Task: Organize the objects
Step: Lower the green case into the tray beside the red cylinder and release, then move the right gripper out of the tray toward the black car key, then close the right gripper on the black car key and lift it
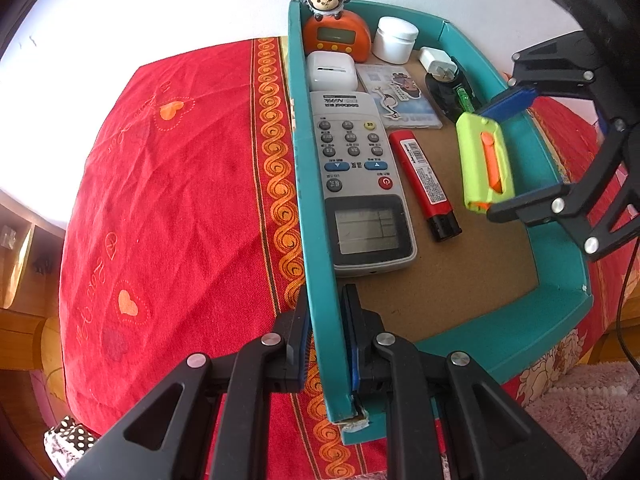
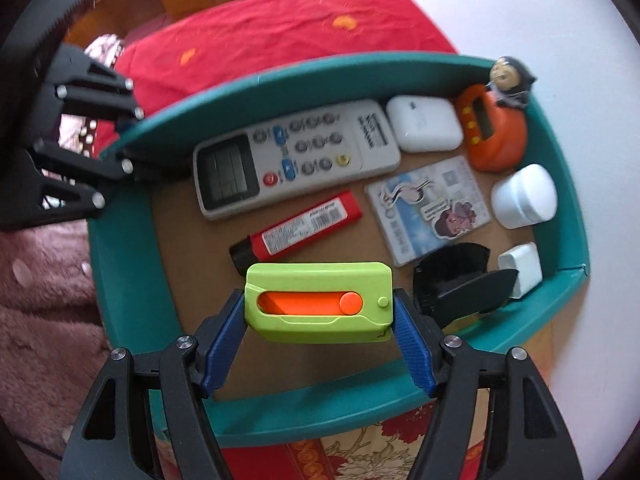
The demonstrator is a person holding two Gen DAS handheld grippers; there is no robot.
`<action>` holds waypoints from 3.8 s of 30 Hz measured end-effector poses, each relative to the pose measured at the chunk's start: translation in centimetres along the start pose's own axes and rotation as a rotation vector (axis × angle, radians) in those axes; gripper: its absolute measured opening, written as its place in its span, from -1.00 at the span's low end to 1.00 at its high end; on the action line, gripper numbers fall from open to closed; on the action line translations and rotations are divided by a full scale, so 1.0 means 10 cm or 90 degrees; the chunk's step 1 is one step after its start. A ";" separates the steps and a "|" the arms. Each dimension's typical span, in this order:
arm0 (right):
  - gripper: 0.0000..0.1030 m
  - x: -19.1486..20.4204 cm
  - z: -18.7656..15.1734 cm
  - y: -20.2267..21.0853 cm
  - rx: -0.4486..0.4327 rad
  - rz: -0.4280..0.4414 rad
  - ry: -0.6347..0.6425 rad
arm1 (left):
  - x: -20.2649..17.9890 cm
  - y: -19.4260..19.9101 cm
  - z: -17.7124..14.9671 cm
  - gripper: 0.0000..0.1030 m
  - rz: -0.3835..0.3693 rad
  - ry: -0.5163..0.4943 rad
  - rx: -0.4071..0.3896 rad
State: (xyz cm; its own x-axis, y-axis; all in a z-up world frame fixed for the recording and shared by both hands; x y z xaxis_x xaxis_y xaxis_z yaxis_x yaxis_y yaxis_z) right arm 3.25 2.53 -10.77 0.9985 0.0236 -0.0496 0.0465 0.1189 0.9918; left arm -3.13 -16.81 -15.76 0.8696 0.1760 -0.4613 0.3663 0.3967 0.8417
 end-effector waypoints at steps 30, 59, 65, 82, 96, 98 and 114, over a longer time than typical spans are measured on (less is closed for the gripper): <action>0.49 -0.07 -0.22 -0.02 -0.020 -0.016 0.028 | 0.02 0.00 -0.01 -0.73 0.007 0.004 -0.004; 0.50 -1.01 -1.51 0.25 -0.092 -0.082 -0.515 | 0.02 0.03 -0.01 -0.73 0.005 0.006 -0.008; 0.41 -1.34 -1.86 0.04 -0.072 -0.101 -0.676 | 0.03 0.02 0.00 -0.73 0.007 0.006 -0.007; 0.04 -1.71 -1.88 -0.05 -0.083 -0.171 -0.768 | 0.05 0.02 -0.01 -0.73 0.007 0.009 -0.010; -0.69 -1.66 -1.79 -0.06 -0.118 -0.169 -0.748 | 0.05 0.01 -0.01 -0.73 0.009 0.012 -0.011; -0.68 -1.67 -1.76 -0.06 -0.119 -0.171 -0.741 | 0.05 0.01 -0.01 -0.73 0.009 0.012 -0.011; -0.39 -1.94 -1.47 -0.21 -0.111 -0.171 -0.572 | 0.07 0.03 -0.03 -0.73 0.008 0.016 -0.013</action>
State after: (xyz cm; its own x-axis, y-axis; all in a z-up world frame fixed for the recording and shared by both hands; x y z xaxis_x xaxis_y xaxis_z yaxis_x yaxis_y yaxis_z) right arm -16.63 16.46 -13.58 0.6078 -0.7887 -0.0923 0.3448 0.1575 0.9253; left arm -2.53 -16.33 -15.91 0.8650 0.2041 -0.4584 0.3483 0.4132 0.8414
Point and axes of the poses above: each gripper's, at about its wrist camera, not at the fingertips, and y roughly against the way its jaws point, x to its left, z to its top, the point moved 10 cm from there along -y, roughly the way its jaws point, and after that the axes turned 12 degrees about y, right-handed, at the moved point
